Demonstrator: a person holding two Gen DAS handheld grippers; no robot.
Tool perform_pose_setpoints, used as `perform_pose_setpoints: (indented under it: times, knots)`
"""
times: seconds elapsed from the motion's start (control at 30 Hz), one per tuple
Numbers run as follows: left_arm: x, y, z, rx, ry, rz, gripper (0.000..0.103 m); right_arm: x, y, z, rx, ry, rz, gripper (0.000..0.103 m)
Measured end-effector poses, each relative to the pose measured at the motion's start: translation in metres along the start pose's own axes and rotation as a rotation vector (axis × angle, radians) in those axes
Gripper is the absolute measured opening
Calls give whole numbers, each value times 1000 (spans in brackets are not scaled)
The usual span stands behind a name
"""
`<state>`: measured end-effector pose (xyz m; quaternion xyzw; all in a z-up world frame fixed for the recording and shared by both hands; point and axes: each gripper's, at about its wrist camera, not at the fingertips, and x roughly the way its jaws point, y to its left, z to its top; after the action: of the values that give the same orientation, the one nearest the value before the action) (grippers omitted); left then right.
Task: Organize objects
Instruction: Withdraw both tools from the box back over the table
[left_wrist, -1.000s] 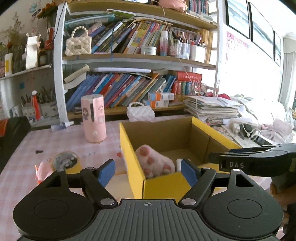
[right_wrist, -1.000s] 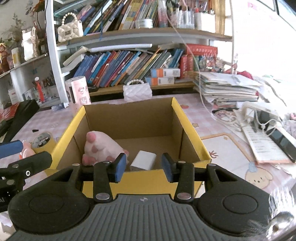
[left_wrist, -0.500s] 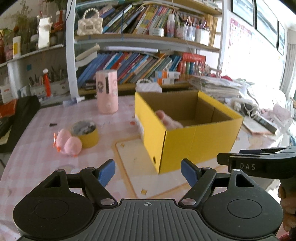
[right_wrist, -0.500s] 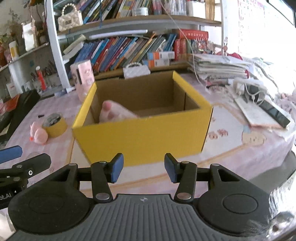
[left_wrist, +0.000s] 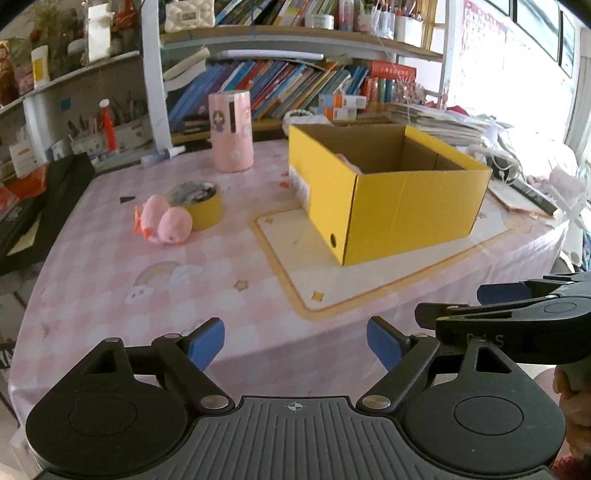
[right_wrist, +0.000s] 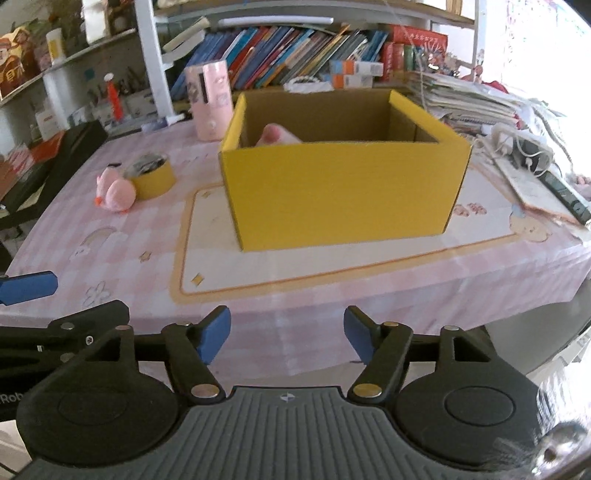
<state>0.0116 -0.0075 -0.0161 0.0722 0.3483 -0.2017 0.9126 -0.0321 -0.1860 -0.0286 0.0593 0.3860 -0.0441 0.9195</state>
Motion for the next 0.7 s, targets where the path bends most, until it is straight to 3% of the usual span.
perform_pose_setpoints:
  times: [0.3,0.7]
  knots:
    - [-19,24,-16,-54,9,61,90,-2,29,-8,-41,28,56,74]
    - [-44,56,-26,-128,-23,148,90,-9,70,-6,-127,-8,126,75]
